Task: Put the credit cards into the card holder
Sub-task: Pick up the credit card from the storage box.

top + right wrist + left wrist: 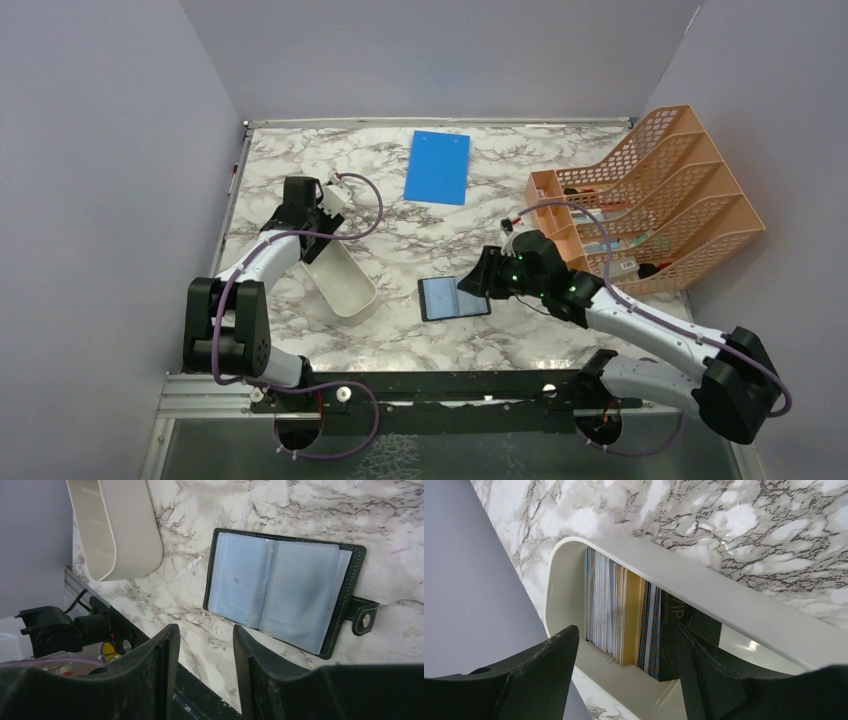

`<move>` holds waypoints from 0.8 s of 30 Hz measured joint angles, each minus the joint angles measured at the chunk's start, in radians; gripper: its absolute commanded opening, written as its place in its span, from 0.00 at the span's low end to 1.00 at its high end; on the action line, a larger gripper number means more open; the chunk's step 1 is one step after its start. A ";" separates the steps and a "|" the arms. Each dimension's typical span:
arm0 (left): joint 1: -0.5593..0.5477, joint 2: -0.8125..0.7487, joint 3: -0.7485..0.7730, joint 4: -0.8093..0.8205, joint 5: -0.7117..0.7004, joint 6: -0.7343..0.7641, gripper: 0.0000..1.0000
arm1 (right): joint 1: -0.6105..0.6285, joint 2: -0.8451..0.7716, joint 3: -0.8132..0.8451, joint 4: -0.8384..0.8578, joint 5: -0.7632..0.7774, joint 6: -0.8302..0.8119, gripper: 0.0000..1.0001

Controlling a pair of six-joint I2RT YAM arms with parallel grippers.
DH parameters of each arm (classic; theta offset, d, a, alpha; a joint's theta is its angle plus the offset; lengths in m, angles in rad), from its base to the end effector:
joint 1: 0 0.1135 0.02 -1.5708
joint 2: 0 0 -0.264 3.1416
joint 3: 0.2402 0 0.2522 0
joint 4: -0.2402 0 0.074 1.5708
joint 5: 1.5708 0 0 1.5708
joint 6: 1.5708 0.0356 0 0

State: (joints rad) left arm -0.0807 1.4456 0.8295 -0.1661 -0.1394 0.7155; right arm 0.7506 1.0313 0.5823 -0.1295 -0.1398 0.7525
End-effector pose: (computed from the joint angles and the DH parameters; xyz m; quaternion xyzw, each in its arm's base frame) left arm 0.2986 -0.0192 0.2058 0.3324 0.8594 0.1807 0.3440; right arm 0.1594 0.1554 0.2280 -0.0324 0.8773 0.3691 0.3050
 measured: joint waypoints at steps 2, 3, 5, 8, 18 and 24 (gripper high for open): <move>0.000 0.000 -0.001 0.000 0.001 0.001 0.74 | 0.002 0.065 0.018 0.029 -0.013 0.020 0.52; 0.000 0.001 -0.002 0.000 0.001 0.001 0.74 | 0.003 0.095 0.030 0.043 -0.016 0.030 0.53; 0.000 0.005 -0.002 0.000 0.002 0.001 0.75 | 0.008 0.143 0.057 0.072 -0.020 0.047 0.54; 0.000 0.012 -0.004 0.000 0.003 0.000 0.76 | 0.025 0.201 0.094 0.129 -0.022 0.072 0.57; 0.001 0.018 -0.027 0.013 0.002 0.000 0.76 | 0.141 0.450 0.230 0.253 -0.018 0.130 0.57; 0.002 0.042 -0.030 0.043 -0.018 0.002 0.77 | 0.203 0.579 0.345 0.274 0.016 0.138 0.57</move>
State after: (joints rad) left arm -0.0784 1.4872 0.7994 -0.1230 -0.1577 0.7170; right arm 0.9535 1.6104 0.9276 0.1448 -0.1234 0.8906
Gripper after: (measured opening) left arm 0.763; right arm 0.574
